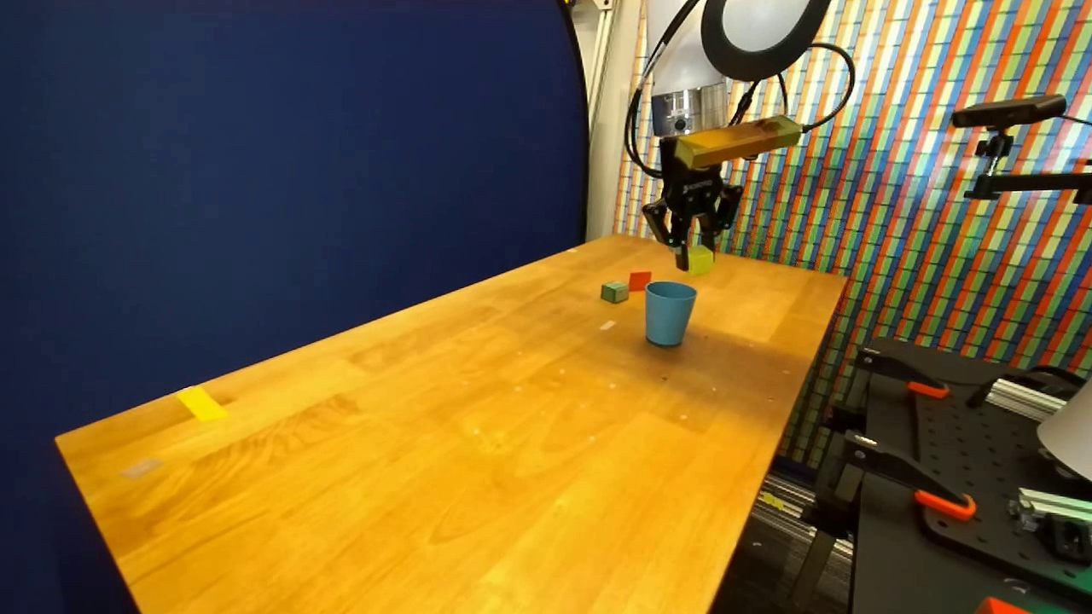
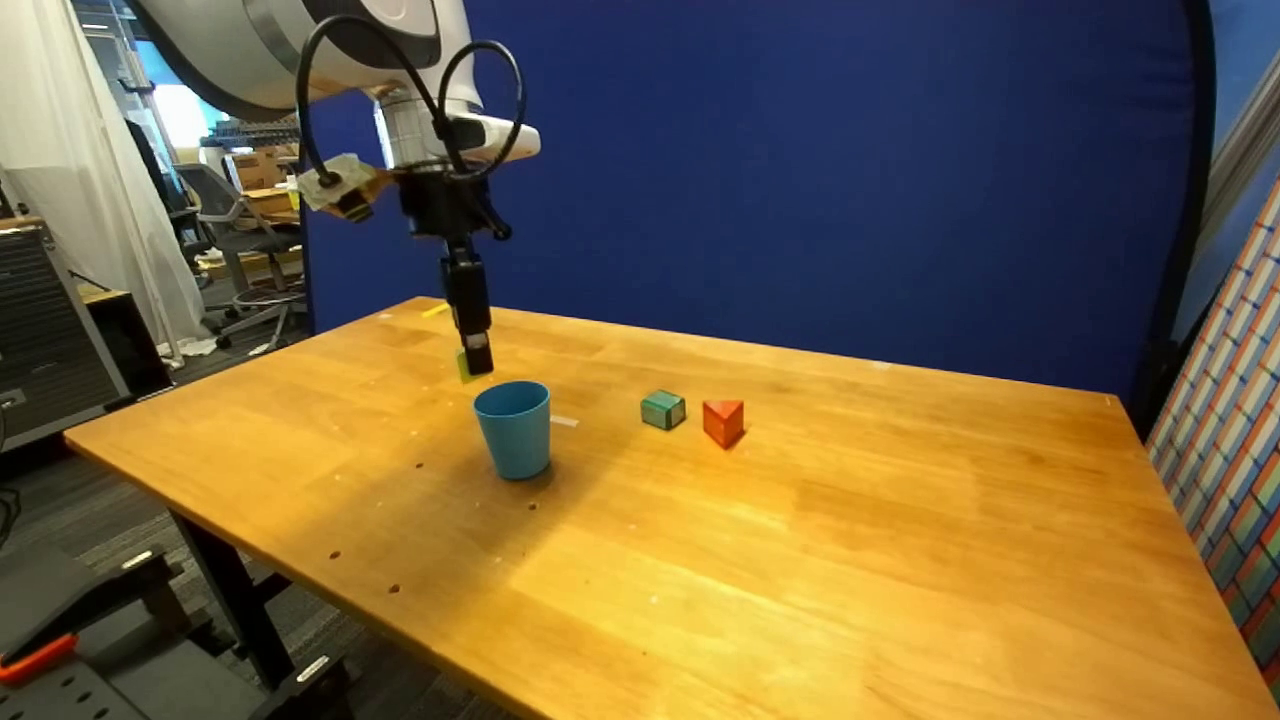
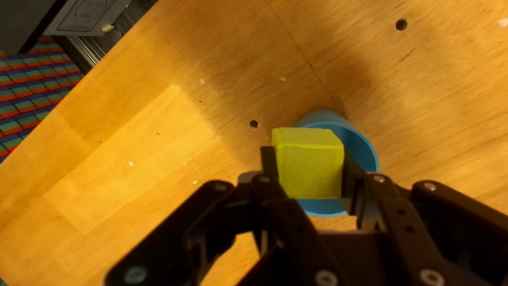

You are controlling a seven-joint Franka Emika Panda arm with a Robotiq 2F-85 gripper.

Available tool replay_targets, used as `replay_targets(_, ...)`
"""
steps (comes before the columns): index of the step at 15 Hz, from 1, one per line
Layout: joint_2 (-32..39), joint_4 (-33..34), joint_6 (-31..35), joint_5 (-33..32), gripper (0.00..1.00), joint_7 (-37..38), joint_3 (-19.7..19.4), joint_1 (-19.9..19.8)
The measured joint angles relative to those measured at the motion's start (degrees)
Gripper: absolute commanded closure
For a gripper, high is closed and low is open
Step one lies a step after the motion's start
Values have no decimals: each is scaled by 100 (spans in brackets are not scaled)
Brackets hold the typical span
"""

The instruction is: Pick up the yellow block and put it in the blue cup

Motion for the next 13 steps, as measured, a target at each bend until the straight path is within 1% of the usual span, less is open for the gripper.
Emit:
replay_targets(2,153,67,33,0,23,0,0,-17)
replay_targets(3,229,104,45,0,13,0,-1,-22)
replay_targets(5,367,180,85,0,0,0,-8,-34)
replay_targets(10,525,367,96,41,0,-6,-16,-43)
replay_targets(13,525,431,97,414,0,-208,26,-43)
